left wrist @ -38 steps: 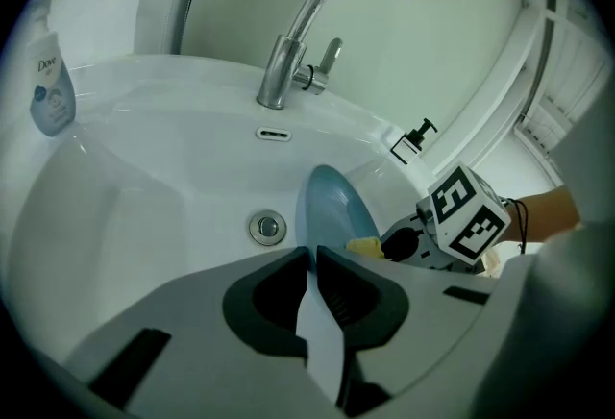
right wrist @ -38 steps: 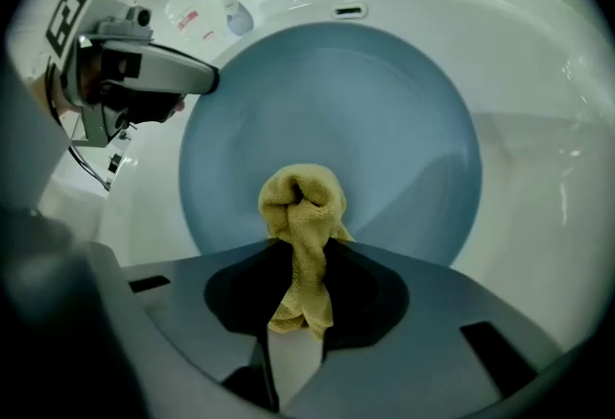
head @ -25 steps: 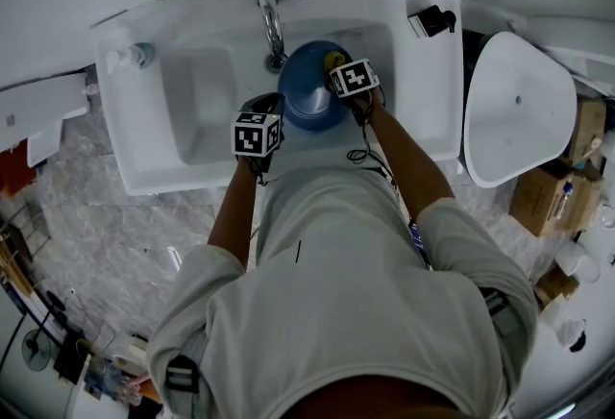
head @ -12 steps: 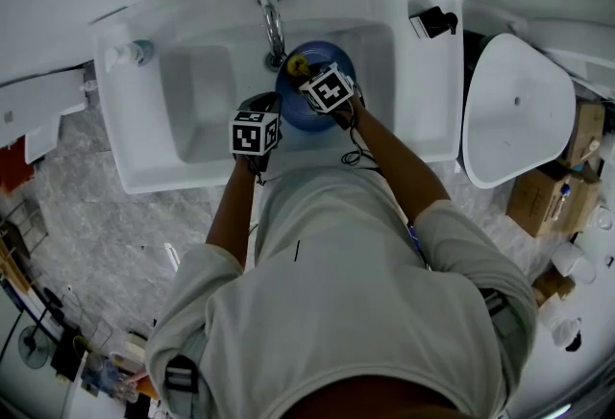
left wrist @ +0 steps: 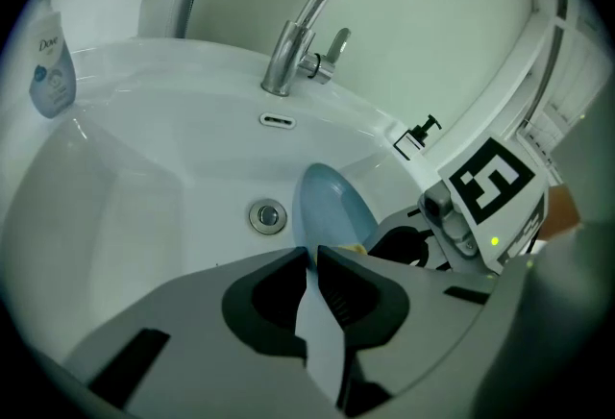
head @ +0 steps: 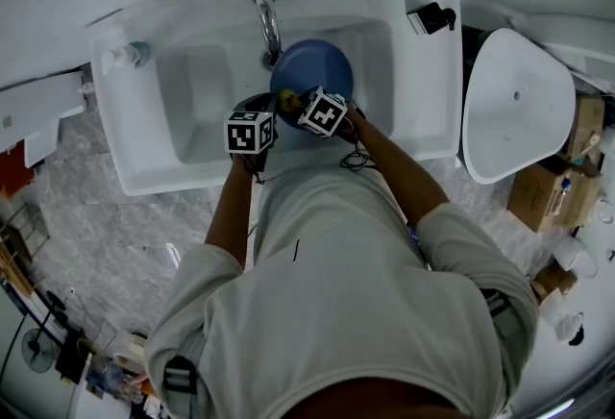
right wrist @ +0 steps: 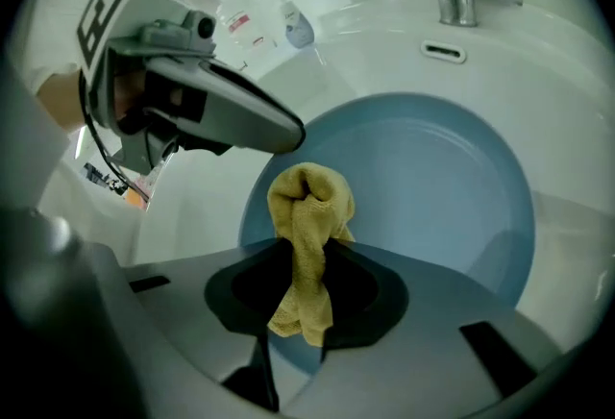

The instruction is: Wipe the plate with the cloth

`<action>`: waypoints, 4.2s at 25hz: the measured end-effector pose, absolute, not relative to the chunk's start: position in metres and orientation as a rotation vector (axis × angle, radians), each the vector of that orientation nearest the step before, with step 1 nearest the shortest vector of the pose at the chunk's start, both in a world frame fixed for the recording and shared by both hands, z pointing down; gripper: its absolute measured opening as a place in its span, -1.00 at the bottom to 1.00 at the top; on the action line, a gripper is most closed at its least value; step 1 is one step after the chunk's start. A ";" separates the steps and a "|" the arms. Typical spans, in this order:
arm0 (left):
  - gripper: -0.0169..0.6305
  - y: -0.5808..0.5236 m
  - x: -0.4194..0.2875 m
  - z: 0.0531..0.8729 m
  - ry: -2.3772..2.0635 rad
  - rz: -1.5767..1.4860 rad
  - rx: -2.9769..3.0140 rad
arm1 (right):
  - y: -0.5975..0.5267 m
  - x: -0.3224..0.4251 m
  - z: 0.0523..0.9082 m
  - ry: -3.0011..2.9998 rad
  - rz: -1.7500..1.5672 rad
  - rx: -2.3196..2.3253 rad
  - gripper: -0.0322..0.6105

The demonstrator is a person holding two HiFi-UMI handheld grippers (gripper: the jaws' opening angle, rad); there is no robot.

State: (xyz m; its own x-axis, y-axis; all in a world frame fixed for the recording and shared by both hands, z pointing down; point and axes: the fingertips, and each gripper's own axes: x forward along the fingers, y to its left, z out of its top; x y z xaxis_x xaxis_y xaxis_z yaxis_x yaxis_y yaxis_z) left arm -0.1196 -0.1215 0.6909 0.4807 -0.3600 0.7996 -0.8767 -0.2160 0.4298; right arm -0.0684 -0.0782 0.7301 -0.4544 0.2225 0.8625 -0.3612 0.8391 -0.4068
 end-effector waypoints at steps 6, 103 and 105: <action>-0.80 -0.116 -0.119 0.693 -1.048 0.692 1.780 | -0.079 -0.043 0.745 -1.890 0.687 0.082 -0.62; -0.86 -0.034 -0.039 0.481 -1.775 0.265 1.977 | -0.073 0.078 0.490 -2.522 0.370 0.984 -0.63; -0.86 -0.029 -0.026 0.452 -1.823 0.246 2.033 | -0.069 0.087 0.463 -2.567 0.313 0.999 -0.63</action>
State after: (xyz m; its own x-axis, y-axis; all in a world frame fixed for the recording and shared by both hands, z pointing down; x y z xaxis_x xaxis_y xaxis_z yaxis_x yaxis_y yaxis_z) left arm -0.0259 -0.0293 0.4524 0.1349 -0.9123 0.3866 -0.9821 -0.0714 0.1742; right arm 0.0872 -0.0693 0.4633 -0.6815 -0.6038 0.4134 -0.6855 0.7245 -0.0720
